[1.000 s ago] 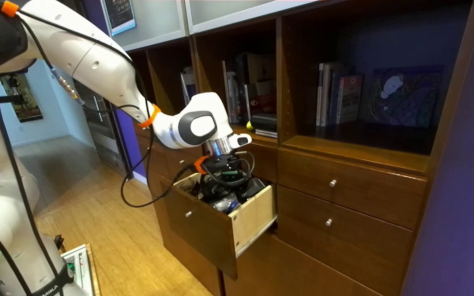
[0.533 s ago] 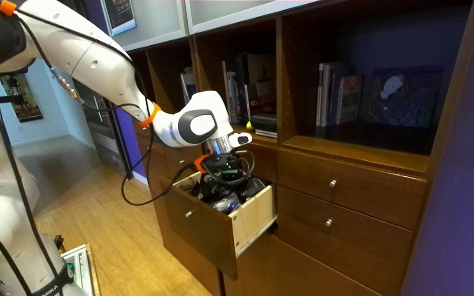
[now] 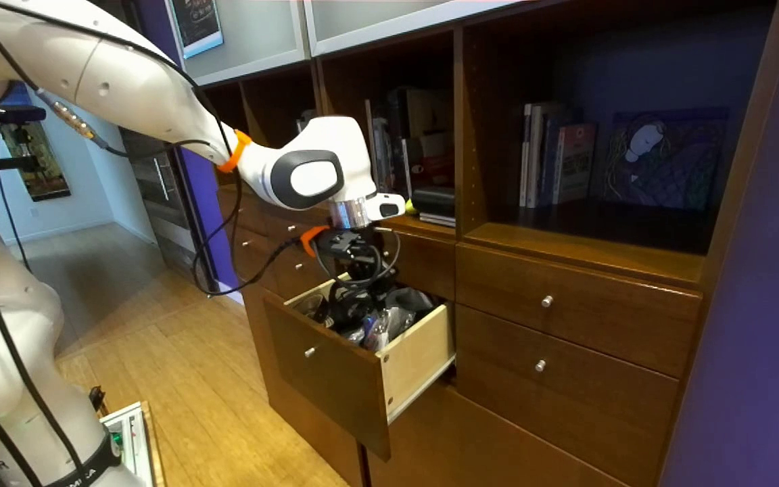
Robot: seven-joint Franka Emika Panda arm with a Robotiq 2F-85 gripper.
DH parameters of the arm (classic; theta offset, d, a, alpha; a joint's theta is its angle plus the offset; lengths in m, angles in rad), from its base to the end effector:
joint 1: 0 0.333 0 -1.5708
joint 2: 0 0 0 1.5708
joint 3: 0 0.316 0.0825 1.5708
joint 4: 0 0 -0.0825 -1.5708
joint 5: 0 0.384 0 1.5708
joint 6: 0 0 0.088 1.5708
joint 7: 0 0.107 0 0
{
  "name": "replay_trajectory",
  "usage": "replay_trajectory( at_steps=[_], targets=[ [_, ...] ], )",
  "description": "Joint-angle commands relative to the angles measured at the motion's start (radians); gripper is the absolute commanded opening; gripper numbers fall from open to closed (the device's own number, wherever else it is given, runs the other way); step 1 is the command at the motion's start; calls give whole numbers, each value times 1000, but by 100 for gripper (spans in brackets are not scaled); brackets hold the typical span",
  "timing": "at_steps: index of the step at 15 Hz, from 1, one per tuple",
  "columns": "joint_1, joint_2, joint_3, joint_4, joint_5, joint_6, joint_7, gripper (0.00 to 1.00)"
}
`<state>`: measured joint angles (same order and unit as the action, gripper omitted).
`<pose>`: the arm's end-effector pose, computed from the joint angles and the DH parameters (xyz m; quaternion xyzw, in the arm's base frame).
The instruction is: Pick up the ziploc bag from the open drawer and put it on the shelf above it
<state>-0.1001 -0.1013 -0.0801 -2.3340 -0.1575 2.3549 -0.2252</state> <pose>0.4957 -0.0927 0.3893 0.9938 0.0744 0.0486 0.0661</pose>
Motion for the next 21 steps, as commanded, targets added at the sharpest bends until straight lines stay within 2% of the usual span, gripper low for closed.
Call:
replay_trajectory(
  at_steps=[1,9,21],
  targets=[
    [8,-88,-17,-11,78,-76,-23,0],
    [8,-168,-37,-23,84,-94,-16,0],
    [22,-309,-34,-76,50,-136,-95,0]
  ],
)
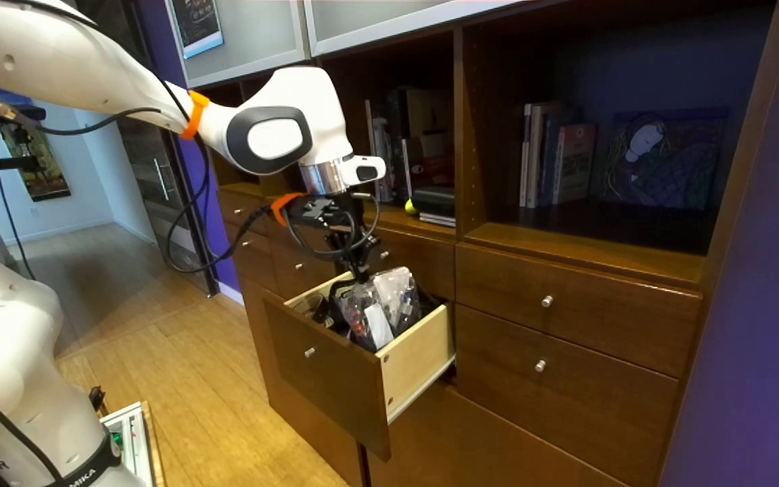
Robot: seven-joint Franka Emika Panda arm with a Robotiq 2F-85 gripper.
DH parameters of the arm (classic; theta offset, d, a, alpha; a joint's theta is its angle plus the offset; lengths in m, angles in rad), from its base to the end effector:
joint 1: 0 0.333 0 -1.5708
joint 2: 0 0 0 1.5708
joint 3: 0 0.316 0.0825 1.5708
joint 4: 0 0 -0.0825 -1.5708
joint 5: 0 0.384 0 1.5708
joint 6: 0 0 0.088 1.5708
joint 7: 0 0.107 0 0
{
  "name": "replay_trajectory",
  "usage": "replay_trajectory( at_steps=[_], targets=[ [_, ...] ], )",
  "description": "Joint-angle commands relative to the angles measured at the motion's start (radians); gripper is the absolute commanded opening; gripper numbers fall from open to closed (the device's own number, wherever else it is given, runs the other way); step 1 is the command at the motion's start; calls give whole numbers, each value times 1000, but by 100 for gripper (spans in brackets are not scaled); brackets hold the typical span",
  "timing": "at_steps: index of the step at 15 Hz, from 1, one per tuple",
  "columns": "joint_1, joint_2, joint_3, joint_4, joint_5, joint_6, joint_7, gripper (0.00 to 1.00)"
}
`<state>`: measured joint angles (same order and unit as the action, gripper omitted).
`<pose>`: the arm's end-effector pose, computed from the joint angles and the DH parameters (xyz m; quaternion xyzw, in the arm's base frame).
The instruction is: Pick up the ziploc bag from the open drawer and put it on the shelf above it
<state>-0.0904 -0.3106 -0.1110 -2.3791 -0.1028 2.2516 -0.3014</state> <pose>0.4548 -0.0976 0.4582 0.9924 0.0794 0.0817 0.0474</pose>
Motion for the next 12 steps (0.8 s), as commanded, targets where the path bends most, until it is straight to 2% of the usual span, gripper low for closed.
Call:
replay_trajectory(
  at_steps=[1,12],
  targets=[
    [13,-113,-2,-31,-7,-34,-17,0],
    [56,-229,8,-18,-7,-30,-27,0]
  ],
)
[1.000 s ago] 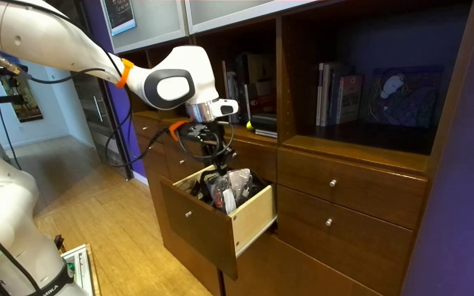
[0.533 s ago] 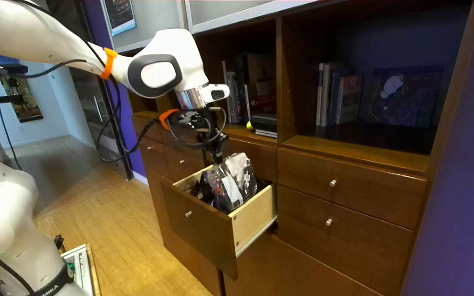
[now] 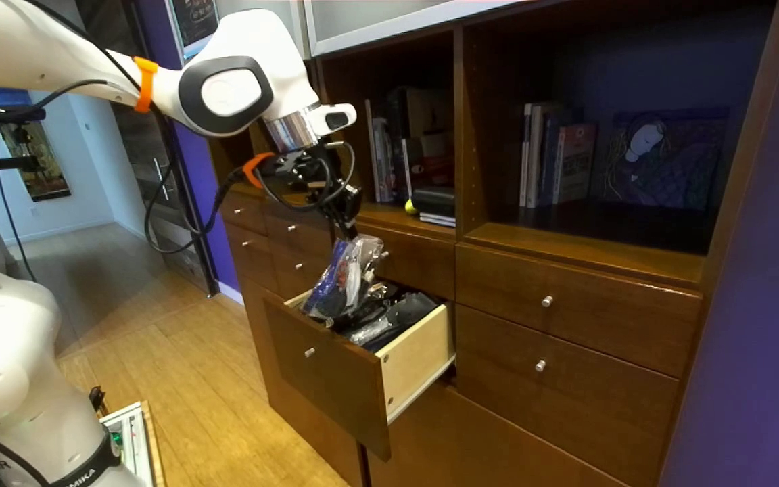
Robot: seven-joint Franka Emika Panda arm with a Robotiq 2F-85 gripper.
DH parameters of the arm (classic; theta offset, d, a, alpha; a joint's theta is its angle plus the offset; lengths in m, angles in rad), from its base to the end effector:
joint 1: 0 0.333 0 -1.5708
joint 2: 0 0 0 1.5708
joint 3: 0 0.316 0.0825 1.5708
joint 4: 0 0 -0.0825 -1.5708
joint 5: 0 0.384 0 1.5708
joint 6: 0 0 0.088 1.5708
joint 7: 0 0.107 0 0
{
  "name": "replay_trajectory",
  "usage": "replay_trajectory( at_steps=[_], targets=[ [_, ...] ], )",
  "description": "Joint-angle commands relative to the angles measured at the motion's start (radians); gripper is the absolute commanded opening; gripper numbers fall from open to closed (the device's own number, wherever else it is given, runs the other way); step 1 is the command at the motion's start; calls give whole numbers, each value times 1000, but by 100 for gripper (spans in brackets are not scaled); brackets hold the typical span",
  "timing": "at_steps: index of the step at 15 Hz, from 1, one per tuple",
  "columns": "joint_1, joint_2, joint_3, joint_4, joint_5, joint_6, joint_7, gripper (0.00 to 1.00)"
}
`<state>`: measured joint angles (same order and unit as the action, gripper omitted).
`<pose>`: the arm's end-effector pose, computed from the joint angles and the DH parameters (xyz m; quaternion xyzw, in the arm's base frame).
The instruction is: Pick up the ziploc bag from the open drawer and put it on the shelf above it
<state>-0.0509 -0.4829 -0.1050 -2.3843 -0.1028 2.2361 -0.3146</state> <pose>0.4288 -0.0750 0.5312 0.9804 0.1045 0.1566 0.0582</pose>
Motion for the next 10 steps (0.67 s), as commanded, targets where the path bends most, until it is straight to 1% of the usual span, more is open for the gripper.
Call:
replay_trajectory(
  at_steps=[1,7,10],
  targets=[
    [22,-64,3,-12,-9,-12,-16,0],
    [47,-95,4,-3,-12,-1,-39,0],
    [54,-117,13,-2,-42,10,-70,0]
  ],
)
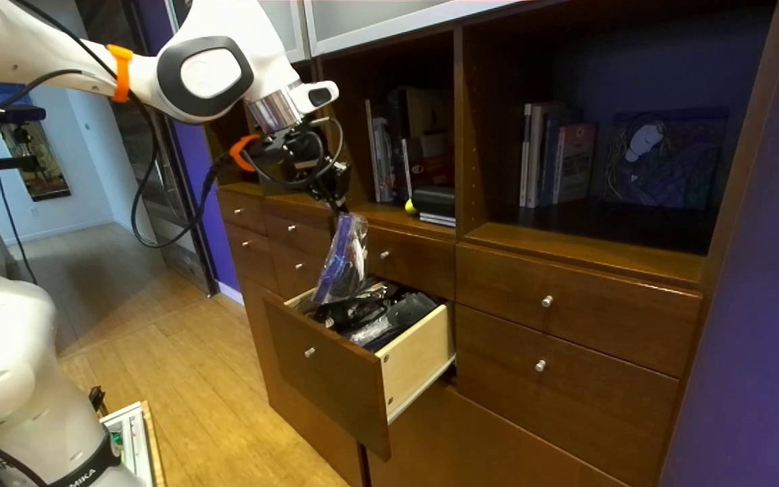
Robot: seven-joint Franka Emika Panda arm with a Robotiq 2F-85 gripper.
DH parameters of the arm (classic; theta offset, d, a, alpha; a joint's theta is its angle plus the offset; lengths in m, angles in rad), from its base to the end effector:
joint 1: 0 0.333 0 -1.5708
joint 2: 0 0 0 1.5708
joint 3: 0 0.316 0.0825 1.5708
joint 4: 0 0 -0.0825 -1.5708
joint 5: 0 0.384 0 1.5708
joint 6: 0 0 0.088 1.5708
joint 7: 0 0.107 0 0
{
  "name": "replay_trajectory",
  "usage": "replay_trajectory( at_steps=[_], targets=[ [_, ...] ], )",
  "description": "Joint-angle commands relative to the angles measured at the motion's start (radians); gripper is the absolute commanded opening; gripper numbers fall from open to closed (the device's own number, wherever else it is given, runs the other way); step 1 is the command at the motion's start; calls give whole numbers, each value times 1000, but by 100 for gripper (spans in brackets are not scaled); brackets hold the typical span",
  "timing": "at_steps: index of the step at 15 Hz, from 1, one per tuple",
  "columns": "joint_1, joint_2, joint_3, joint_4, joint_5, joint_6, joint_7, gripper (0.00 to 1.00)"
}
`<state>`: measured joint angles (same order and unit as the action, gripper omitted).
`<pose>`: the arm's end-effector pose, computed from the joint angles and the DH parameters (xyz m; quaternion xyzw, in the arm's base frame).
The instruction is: Pick up the ziploc bag from the open drawer and put it on the shelf above it
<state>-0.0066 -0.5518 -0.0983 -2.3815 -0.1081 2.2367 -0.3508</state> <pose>0.4176 -0.0529 0.5622 0.9683 0.1459 0.1914 0.0666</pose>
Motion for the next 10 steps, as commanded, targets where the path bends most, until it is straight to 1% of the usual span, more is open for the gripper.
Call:
replay_trajectory(
  at_steps=[1,4,10],
  targets=[
    [12,-55,8,-5,-45,13,-45,0],
    [25,-81,9,-11,-83,39,-97,0],
    [77,-119,-22,-19,-139,112,-278,0]
  ],
)
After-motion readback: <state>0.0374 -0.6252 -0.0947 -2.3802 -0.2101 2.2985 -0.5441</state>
